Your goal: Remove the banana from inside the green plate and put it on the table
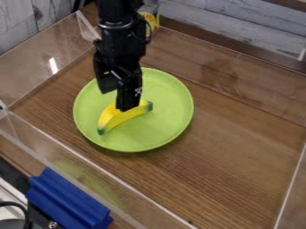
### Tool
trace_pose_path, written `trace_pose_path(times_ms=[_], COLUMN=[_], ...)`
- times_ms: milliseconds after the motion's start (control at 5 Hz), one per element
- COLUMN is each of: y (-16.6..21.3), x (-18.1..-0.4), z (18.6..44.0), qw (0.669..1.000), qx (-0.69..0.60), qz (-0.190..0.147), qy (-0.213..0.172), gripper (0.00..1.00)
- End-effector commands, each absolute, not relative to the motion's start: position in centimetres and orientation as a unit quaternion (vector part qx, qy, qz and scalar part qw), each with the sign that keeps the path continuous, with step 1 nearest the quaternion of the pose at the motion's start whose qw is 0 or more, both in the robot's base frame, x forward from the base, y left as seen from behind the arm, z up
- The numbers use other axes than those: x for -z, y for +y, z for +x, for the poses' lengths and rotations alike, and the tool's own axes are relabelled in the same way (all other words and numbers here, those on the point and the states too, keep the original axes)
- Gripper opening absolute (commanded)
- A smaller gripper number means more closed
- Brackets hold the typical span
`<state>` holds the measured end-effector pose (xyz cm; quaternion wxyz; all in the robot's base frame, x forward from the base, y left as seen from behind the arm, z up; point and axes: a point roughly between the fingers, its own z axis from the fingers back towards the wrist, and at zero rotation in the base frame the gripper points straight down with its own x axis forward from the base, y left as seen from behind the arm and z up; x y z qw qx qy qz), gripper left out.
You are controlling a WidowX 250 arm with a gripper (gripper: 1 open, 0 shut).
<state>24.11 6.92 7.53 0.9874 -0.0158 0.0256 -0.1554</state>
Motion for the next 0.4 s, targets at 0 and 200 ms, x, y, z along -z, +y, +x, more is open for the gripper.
trace_pose_path(times_ms=[0,200], y=[7.43,7.73], x=[-7.32,-6.41], z=[24.44,24.47], qw=[0.988,0.988], qx=[0.152,0.149], qz=[-0.015,-0.021], qy=[0.013,0.013], gripper=[1.00,1.00])
